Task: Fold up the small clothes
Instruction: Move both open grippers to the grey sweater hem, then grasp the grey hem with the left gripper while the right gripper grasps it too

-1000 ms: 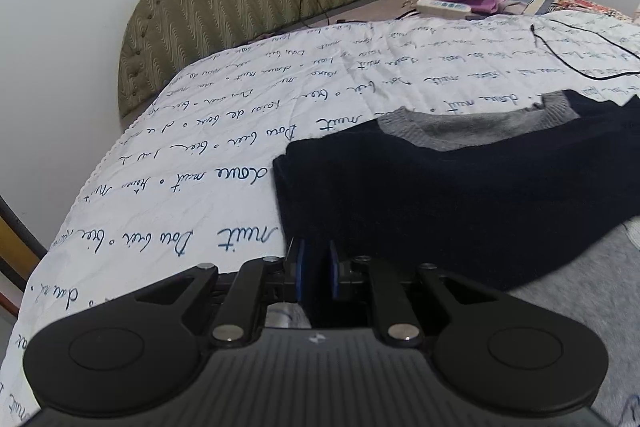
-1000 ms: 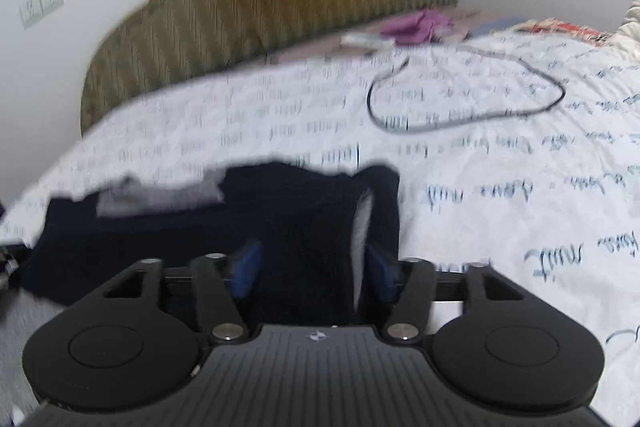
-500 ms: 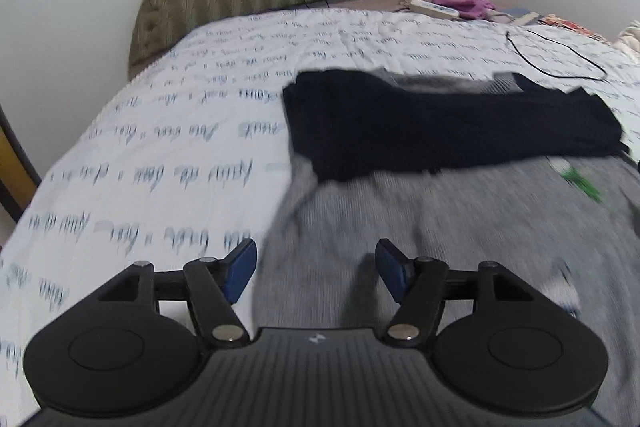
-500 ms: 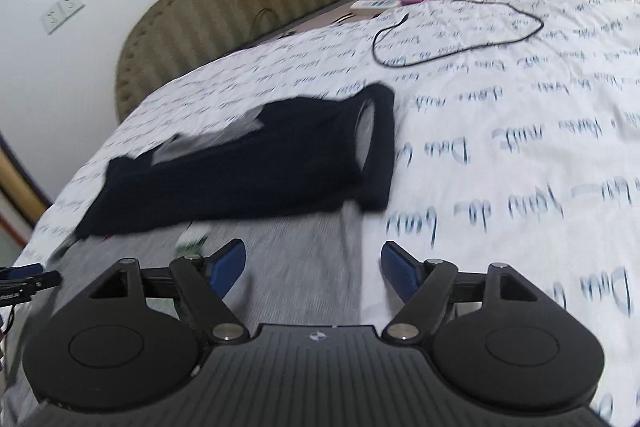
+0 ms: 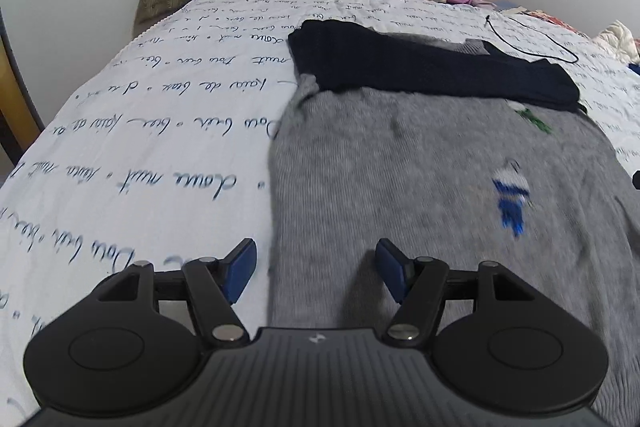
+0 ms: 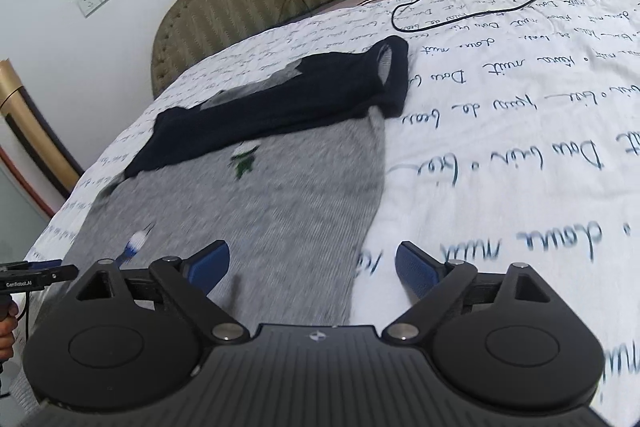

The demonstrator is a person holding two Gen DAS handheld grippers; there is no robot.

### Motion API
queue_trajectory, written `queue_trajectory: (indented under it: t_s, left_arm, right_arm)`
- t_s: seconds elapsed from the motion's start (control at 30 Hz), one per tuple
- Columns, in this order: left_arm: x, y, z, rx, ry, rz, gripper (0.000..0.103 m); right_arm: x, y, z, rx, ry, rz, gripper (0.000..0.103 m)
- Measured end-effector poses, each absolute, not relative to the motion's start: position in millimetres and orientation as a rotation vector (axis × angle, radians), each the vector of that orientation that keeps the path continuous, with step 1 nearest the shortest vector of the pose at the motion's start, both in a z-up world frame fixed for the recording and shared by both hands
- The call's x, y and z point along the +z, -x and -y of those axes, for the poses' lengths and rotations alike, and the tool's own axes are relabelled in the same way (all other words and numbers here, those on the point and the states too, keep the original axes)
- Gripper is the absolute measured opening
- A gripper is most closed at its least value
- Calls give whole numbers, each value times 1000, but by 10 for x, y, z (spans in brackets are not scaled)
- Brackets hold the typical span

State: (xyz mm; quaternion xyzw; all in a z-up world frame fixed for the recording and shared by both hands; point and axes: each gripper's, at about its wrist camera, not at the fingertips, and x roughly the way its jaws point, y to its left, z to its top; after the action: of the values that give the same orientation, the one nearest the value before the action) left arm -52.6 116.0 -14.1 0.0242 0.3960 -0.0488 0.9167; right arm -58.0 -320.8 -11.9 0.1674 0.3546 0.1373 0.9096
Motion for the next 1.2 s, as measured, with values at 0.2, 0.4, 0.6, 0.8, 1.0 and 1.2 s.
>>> queue_trajectory:
  t_s: [0.2,0.4,0.6,0.8,1.0,1.2]
  left_arm:
    - [-144,786,-1240,-167,-13,-865,70]
    - [-124,1022,-1369,-278,34,-914,70]
    - [-143,1242,-1661,-325,130,-937,72]
    - [-226,1411,-1682,-444,235,-938,86]
    - [-252,1425,-1365,-508,205,-918,88]
    - [-250,1348,-1037,-566,182,-925,88]
  right_arm:
    - [-95,896,3180,316,-321,-739,96]
    - [-86,1161,3305,377,-367,-762,96]
    - [-58,1507,3488,449,-369,-827,95]
    - [-89,1768,3440,588,-351,-899,94]
    - [-102,1753,3005,728,-329,-906,92]
    - [-88,1632,2670,794,-337,-897,90]
